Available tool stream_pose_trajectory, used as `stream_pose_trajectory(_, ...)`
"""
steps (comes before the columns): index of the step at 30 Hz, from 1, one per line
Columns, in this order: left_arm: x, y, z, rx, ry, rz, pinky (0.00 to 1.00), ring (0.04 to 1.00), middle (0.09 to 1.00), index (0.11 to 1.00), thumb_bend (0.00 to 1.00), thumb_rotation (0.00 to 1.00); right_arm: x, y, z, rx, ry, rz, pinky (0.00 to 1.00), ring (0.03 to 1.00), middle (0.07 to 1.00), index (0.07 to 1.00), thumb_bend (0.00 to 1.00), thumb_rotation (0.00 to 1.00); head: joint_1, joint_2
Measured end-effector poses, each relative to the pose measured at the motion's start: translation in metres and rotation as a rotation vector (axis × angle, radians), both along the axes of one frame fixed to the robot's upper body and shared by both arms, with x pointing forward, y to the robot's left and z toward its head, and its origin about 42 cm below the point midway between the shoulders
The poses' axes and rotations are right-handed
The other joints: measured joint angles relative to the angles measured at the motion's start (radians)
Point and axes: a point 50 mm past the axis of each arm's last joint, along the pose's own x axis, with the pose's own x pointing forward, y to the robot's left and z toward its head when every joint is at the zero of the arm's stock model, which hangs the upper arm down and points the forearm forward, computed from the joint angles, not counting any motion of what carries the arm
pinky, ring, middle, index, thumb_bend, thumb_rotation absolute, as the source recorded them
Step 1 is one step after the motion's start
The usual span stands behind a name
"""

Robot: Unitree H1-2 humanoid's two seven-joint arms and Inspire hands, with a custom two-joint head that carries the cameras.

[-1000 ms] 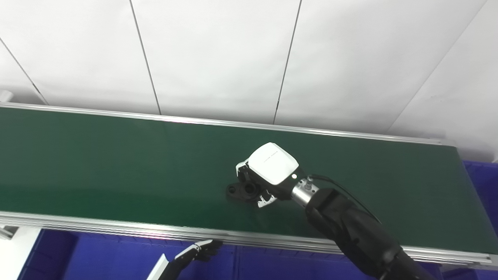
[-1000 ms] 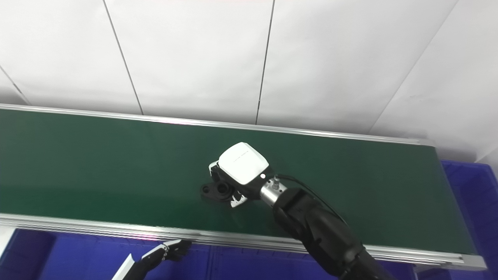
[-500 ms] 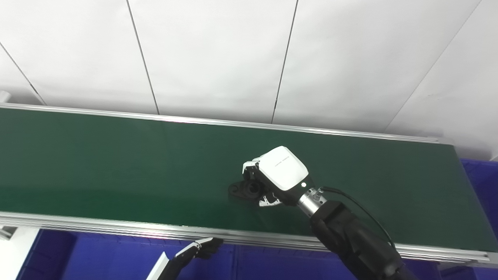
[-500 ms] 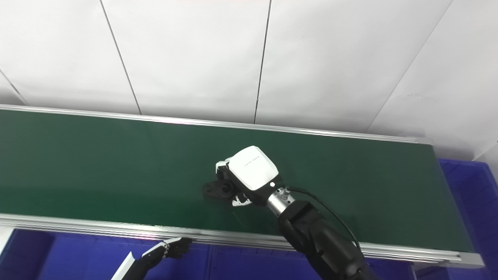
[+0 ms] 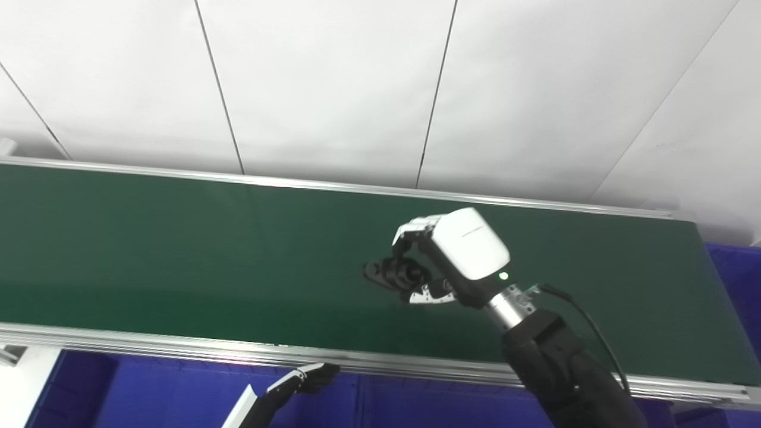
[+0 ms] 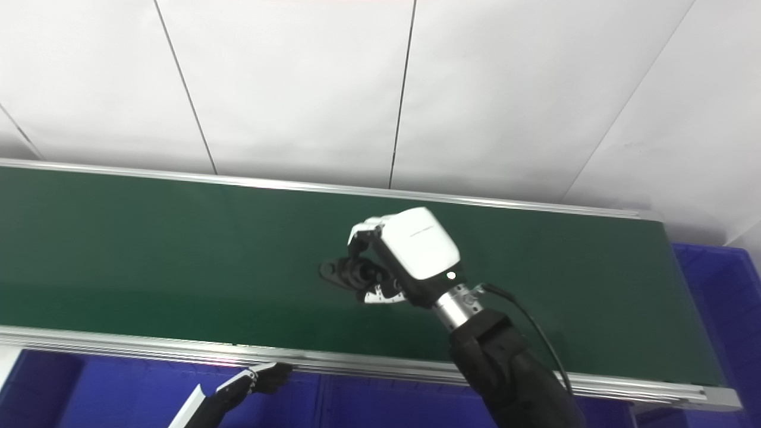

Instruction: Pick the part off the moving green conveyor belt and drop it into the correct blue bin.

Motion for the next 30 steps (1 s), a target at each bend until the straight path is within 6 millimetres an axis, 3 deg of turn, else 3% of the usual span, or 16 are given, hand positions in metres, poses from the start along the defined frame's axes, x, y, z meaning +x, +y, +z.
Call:
stream_pose_trajectory(8, 0.001, 0.001, 0.0, 0.001, 0.0, -0.001, 0.71, 0.761, 0.804, 0.786, 0.76, 0.3, -0.03, -0.02, 0.026, 0.023, -0.01, -0.024, 0.34, 0.399, 0.545, 0.492, 0.51, 0.0, -0.02, 0.003)
stream_pose_trajectory(16, 0.001, 0.007, 0.0, -0.005, 0.017, 0.001, 0.7, 0.752, 0.804, 0.786, 0.76, 0.28, -0.075, -0.035, 0.042, 0.057, 0.011, -0.029, 0.28, 0.42, 0.554, 0.508, 0.49, 0.0, -0.049, 0.026)
stream_pose_trajectory(22, -0.001, 0.014, 0.005, -0.024, 0.03, 0.003, 0.7, 0.751, 0.801, 0.789, 0.75, 0.28, -0.119, -0.047, 0.031, 0.084, 0.124, -0.056, 0.28, 0.425, 0.556, 0.509, 0.49, 0.0, -0.094, 0.064)
stream_pose_trajectory(24, 0.002, 0.017, 0.009, -0.028, 0.019, 0.007, 0.7, 0.752, 0.8, 0.789, 0.75, 0.28, -0.132, -0.046, 0.028, 0.111, 0.159, -0.061, 0.28, 0.424, 0.55, 0.516, 0.49, 0.0, -0.13, 0.103)
stream_pose_trajectory(25, 0.003, 0.019, 0.01, -0.029, 0.017, 0.011, 0.7, 0.752, 0.799, 0.787, 0.75, 0.27, -0.137, -0.046, 0.026, 0.117, 0.174, -0.065, 0.28, 0.416, 0.543, 0.521, 0.49, 0.0, -0.13, 0.103)
stream_pose_trajectory(27, 0.005, 0.022, 0.011, -0.026, 0.013, 0.014, 0.69, 0.752, 0.798, 0.787, 0.74, 0.26, -0.148, -0.044, 0.021, 0.126, 0.207, -0.072, 0.29, 0.413, 0.544, 0.516, 0.49, 0.0, -0.172, 0.149)
stream_pose_trajectory(30, 0.007, 0.027, 0.021, -0.044, -0.006, 0.005, 0.68, 0.753, 0.798, 0.789, 0.73, 0.23, -0.163, -0.042, 0.012, 0.122, 0.261, -0.077, 0.28, 0.42, 0.536, 0.529, 0.49, 0.0, -0.192, 0.169)
